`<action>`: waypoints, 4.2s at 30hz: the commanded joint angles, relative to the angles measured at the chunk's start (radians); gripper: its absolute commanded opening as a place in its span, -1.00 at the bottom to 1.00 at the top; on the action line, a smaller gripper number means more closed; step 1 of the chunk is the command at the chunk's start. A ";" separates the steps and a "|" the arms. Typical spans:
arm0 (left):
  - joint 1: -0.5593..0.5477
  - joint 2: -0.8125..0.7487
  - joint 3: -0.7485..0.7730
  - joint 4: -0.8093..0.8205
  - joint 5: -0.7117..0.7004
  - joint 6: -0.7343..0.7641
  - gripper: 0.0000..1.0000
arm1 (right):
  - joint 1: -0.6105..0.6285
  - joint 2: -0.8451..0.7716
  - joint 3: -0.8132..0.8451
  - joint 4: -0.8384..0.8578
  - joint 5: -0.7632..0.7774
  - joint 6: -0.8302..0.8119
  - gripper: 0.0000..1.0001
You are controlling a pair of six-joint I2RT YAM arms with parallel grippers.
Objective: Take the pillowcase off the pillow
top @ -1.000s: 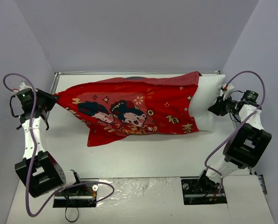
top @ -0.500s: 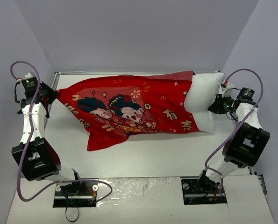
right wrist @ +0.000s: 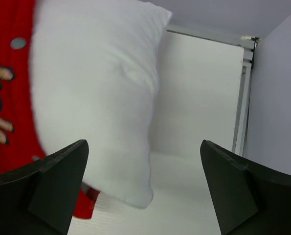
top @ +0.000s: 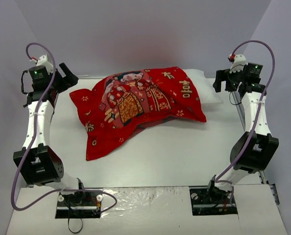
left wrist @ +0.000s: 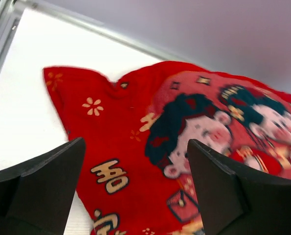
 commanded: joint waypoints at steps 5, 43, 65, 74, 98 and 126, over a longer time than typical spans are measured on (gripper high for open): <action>-0.195 -0.227 -0.226 -0.016 0.149 0.087 0.73 | -0.001 -0.014 0.002 -0.235 -0.308 -0.222 0.96; -0.652 -0.167 -0.576 0.147 -0.681 0.135 -0.95 | 0.023 0.261 0.174 -0.238 -0.214 -0.363 -1.00; 0.119 -0.365 -0.228 0.006 -0.643 0.081 -0.95 | -0.228 0.090 0.143 -0.139 -0.101 -0.263 -1.00; -0.030 -0.237 -0.057 0.012 -0.405 -0.008 -0.95 | 0.035 -0.100 0.173 -0.426 -0.367 -0.726 0.81; -0.051 -0.241 -0.021 -0.055 -0.372 -0.036 -0.95 | 1.117 -0.245 -0.578 0.307 0.916 -0.481 1.00; 0.074 -0.186 0.240 -0.074 -0.508 0.013 -0.95 | 0.008 -0.171 0.007 0.127 0.103 -0.296 -1.00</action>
